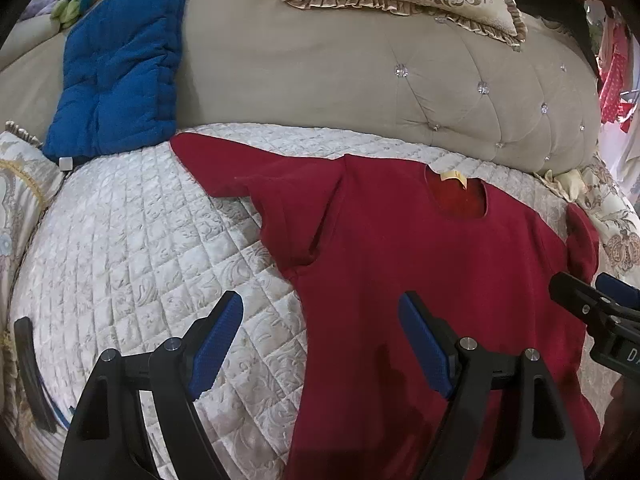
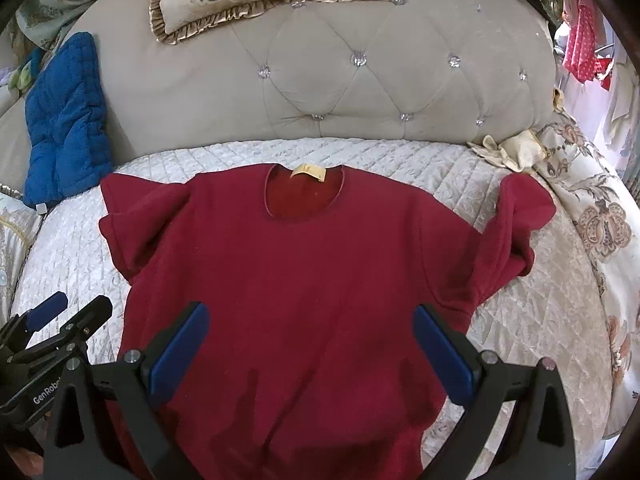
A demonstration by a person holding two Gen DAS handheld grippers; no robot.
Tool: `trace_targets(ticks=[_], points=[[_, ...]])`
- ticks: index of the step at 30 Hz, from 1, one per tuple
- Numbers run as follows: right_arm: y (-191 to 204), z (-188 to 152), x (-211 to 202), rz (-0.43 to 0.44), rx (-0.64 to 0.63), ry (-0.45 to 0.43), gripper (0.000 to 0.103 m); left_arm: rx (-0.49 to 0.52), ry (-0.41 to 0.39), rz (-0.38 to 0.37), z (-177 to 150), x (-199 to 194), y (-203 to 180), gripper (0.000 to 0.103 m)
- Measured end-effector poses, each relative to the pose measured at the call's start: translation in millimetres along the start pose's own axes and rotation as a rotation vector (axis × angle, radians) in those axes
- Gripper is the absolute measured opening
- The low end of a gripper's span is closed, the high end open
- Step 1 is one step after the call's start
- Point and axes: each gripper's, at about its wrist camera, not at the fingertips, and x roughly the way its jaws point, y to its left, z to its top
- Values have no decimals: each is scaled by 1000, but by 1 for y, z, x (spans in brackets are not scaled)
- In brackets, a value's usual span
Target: Fold small clothes
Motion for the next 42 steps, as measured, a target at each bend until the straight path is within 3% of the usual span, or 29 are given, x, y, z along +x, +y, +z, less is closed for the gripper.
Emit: trace_targets(ticks=[42], points=[[7, -3, 29, -8, 5, 35, 103, 9, 20, 11, -4, 19, 15, 62]])
